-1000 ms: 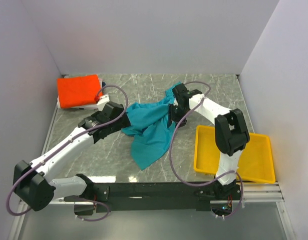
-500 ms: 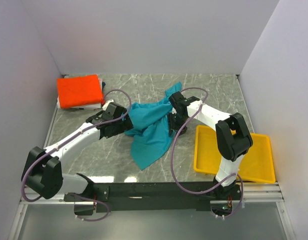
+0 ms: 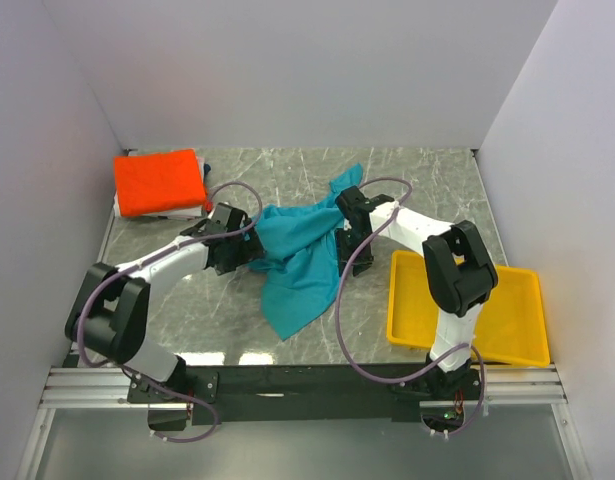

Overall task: Fold and stack the t-shirts
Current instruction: Move the tshirt to the center of the board, then flatten the tshirt out

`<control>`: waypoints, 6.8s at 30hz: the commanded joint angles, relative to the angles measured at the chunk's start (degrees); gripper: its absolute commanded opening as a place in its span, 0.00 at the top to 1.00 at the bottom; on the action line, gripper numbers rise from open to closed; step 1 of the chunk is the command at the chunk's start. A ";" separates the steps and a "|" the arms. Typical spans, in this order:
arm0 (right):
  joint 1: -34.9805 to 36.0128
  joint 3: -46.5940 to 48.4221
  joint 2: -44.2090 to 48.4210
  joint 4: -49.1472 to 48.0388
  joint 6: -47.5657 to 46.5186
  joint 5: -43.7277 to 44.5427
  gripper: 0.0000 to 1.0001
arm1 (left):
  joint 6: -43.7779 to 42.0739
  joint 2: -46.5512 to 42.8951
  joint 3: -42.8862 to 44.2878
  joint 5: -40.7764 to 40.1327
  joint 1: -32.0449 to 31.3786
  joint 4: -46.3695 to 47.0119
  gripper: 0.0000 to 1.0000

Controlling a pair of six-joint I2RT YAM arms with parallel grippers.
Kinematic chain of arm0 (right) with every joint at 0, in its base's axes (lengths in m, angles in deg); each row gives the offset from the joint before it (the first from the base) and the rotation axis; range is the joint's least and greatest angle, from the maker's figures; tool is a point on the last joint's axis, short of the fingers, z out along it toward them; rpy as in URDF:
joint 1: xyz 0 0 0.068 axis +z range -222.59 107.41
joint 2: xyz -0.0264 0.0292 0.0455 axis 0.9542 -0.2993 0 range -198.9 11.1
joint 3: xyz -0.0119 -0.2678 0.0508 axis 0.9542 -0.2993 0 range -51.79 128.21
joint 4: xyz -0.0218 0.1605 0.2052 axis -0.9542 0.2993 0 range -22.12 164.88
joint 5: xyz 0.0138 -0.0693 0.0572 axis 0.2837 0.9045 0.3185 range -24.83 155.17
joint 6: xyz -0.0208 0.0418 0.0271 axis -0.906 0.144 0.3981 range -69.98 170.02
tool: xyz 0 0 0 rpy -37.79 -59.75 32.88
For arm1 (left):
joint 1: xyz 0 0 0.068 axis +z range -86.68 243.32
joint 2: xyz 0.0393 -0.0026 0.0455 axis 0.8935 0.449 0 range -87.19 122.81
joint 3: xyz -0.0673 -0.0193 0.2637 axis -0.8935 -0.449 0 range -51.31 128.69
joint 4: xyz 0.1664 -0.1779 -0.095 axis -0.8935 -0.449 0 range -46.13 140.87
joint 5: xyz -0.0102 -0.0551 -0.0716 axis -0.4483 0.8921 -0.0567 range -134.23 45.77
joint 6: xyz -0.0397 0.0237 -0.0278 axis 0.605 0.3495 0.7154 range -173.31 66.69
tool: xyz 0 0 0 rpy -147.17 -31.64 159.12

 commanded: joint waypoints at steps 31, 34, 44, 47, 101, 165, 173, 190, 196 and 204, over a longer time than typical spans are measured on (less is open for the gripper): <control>-8.25 17.60 16.55 13.87 -1.42 -3.70 1.00 | -11.52 -15.34 18.82 -12.93 1.42 -14.23 1.00; -8.17 20.86 20.16 18.00 -2.21 -1.24 1.00 | -12.14 -20.70 21.71 -13.81 2.04 -18.72 1.00; -13.08 26.06 16.66 17.41 -2.39 -0.53 1.00 | -14.78 -19.06 26.03 -14.33 4.14 -24.35 0.41; -15.02 25.60 6.85 13.10 -2.56 -0.80 1.00 | -13.28 -15.72 24.27 -15.57 5.55 -24.09 0.20; -15.37 8.64 9.71 6.23 -1.77 -10.73 0.62 | -10.55 -9.38 -0.16 -2.21 21.99 -11.96 0.70; 0.36 -11.40 3.03 -0.71 -4.23 -3.97 0.63 | -18.20 -14.30 3.79 0.95 31.83 -16.09 1.00; 0.62 -11.31 2.06 -2.55 -4.49 -5.36 0.92 | -18.46 -14.39 3.97 1.74 31.83 -15.74 0.99; -7.63 14.31 16.74 12.10 -4.76 -5.72 1.00 | -18.38 -21.33 9.23 3.06 31.75 -14.34 1.00; -11.50 35.22 14.63 15.02 -5.73 -6.86 1.00 | -15.92 -22.04 21.18 3.24 31.83 -13.02 1.00; -12.47 51.62 18.30 8.54 -7.31 -5.55 1.00 | -13.90 -24.58 36.31 3.77 31.74 -12.93 1.00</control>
